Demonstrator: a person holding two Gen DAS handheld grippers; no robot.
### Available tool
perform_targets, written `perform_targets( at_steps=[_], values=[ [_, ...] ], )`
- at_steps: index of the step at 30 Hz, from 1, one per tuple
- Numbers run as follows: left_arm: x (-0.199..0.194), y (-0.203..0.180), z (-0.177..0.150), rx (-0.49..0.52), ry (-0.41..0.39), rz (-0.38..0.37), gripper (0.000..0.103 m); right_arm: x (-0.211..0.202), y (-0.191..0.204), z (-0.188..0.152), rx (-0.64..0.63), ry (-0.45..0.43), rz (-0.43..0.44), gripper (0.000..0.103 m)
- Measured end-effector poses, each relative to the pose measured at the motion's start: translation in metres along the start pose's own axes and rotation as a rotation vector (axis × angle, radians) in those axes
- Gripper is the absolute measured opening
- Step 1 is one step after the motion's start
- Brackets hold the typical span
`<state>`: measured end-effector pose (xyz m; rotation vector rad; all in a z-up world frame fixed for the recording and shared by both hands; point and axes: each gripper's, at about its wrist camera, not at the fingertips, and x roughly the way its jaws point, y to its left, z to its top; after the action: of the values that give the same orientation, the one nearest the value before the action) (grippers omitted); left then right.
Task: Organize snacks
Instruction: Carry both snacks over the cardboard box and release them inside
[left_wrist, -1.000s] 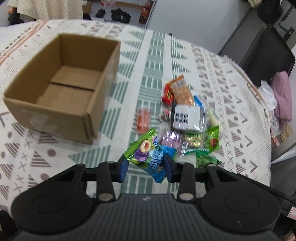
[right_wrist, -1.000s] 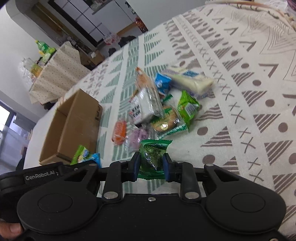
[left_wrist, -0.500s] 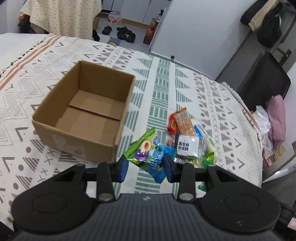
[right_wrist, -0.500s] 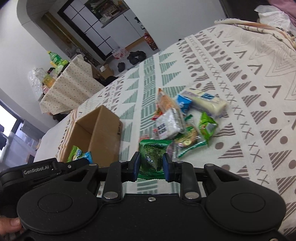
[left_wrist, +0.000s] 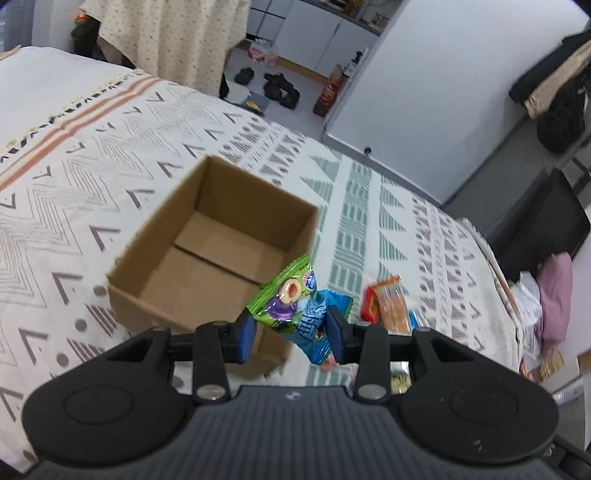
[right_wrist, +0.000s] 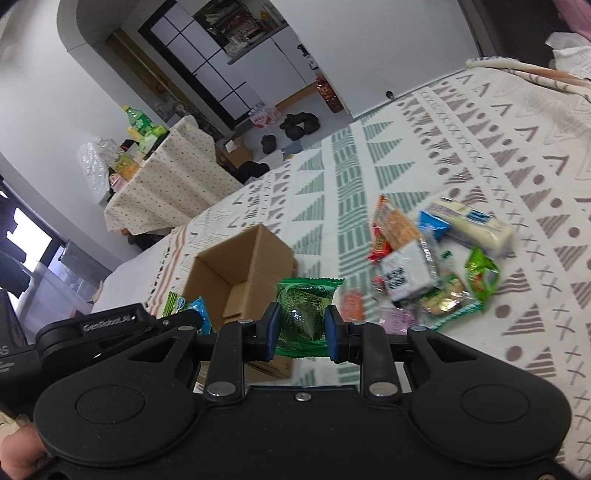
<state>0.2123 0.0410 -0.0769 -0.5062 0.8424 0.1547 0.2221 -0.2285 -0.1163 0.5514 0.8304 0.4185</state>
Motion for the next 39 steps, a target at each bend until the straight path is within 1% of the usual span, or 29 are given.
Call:
perform_targets(
  at_steps=[3,9,12,17,18,22,27,28,30,32,35,38,39],
  values=[
    [0.002,0.009,0.008,-0.009,-0.008,0.014,0.039,0.007,0.014,0.003,-0.014,-0.003,0.013,0.025],
    [0.008,0.028,0.014,-0.045,-0.022,0.039,0.039,0.027,0.043,0.005,-0.034,0.009,0.044,0.025],
    [0.013,0.040,0.016,-0.076,-0.026,0.047,0.039,0.039,0.055,0.005,-0.046,0.020,0.050,0.026],
    [0.017,0.061,0.019,-0.159,-0.033,0.077,0.039,0.058,0.072,0.001,-0.069,0.052,0.056,0.026],
    [0.016,0.065,0.020,-0.173,-0.034,0.072,0.039,0.062,0.076,0.000,-0.076,0.058,0.057,0.026],
    [0.013,0.073,0.022,-0.193,-0.053,0.092,0.039,0.076,0.089,-0.002,-0.085,0.076,0.062,0.026],
    [0.013,0.079,0.023,-0.229,-0.065,0.097,0.040,0.086,0.103,-0.002,-0.106,0.088,0.070,0.026],
    [0.013,0.081,0.023,-0.235,-0.070,0.096,0.042,0.087,0.105,-0.002,-0.111,0.088,0.072,0.026],
    [0.011,0.082,0.024,-0.243,-0.075,0.105,0.044,0.089,0.108,0.001,-0.116,0.085,0.073,0.026],
    [0.009,0.083,0.024,-0.251,-0.077,0.124,0.052,0.090,0.111,0.004,-0.120,0.081,0.073,0.026],
    [0.007,0.083,0.025,-0.257,-0.090,0.131,0.060,0.093,0.115,0.010,-0.125,0.068,0.093,0.026],
    [0.005,0.082,0.025,-0.258,-0.094,0.136,0.068,0.097,0.118,0.014,-0.133,0.077,0.112,0.030],
    [0.005,0.082,0.024,-0.257,-0.095,0.137,0.069,0.097,0.118,0.015,-0.139,0.079,0.113,0.034]
  ],
)
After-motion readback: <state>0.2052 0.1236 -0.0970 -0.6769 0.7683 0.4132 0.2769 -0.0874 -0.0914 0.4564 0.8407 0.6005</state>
